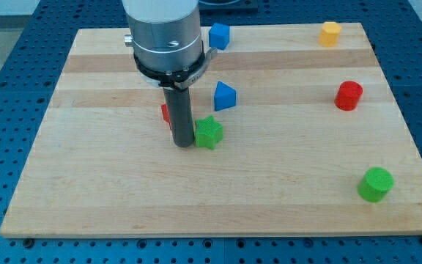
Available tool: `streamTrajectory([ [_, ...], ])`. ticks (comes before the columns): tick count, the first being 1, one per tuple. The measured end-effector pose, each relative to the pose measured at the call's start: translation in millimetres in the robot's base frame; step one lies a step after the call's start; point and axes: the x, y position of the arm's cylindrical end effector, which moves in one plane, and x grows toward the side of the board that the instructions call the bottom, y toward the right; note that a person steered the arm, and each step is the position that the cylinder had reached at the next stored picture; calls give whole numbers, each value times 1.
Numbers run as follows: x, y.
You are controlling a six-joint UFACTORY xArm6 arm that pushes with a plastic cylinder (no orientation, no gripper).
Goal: Push the green star towards the blue triangle
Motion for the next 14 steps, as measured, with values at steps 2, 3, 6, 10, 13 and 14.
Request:
streamTrajectory([
  [2,-2,10],
  [3,-2,16],
  [6,8,19],
  [10,25,61],
  [13,17,62],
  [14,9,62],
])
